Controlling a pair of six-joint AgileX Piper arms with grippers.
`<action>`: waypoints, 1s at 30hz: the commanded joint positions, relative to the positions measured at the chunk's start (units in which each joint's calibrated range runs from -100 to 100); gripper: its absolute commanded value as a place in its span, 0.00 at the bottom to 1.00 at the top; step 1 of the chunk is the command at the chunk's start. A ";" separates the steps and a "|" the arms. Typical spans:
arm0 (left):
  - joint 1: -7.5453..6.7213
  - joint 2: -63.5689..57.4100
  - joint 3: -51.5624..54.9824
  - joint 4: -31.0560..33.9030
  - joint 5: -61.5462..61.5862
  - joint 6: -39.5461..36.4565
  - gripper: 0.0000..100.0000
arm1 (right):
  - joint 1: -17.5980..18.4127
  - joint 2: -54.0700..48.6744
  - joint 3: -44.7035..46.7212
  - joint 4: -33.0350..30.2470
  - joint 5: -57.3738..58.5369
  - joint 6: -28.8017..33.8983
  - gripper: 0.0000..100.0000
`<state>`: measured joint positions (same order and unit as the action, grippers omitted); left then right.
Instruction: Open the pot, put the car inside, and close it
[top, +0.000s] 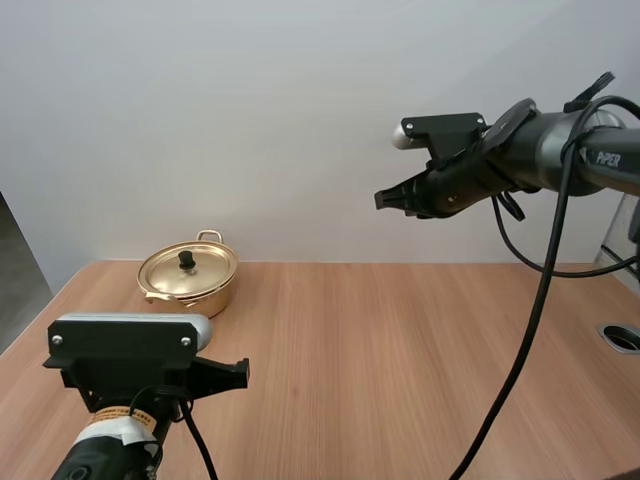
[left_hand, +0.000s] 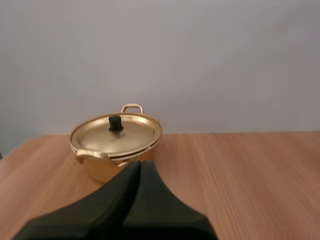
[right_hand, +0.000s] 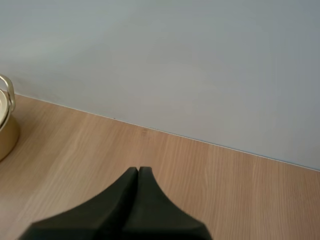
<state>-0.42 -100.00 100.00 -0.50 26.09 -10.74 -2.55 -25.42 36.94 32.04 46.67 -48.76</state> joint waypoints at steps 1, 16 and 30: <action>0.01 0.00 0.00 0.00 4.00 0.05 0.00 | 1.90 -0.90 3.70 -9.66 -6.74 8.22 0.00; 0.01 0.00 0.00 1.20 3.19 0.05 0.00 | 3.24 -10.48 21.65 -20.30 -24.17 18.28 0.00; 0.01 0.00 0.00 1.20 3.19 0.05 0.00 | 5.83 -30.74 35.27 -24.44 -21.28 18.19 0.00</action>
<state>-0.42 -100.00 100.00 0.63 29.30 -10.74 3.01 -52.39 70.67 10.48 25.48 -30.53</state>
